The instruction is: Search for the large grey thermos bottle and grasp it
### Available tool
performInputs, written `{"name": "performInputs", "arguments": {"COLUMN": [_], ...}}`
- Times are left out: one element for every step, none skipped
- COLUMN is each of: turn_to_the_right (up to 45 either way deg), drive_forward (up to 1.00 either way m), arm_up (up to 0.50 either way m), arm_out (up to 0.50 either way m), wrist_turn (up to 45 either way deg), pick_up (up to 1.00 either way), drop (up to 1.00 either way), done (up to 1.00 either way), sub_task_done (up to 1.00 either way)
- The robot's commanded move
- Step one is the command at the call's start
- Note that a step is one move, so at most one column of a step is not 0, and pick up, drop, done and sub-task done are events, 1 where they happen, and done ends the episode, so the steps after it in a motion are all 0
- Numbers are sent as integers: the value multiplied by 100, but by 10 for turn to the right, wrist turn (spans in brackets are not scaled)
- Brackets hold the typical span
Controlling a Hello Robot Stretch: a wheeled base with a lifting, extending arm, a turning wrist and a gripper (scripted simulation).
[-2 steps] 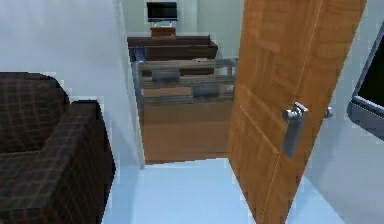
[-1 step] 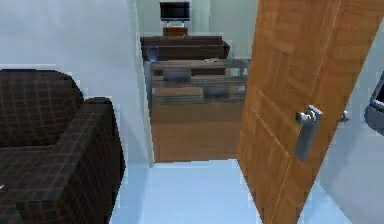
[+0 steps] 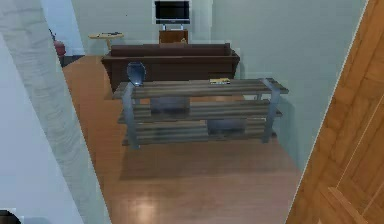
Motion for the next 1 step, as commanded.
{"name": "performInputs", "arguments": {"turn_to_the_right": [0], "drive_forward": [90], "arm_up": [0], "arm_out": [0], "wrist_turn": [0], "pick_up": [0], "drop": [0], "done": [0], "sub_task_done": [0]}}
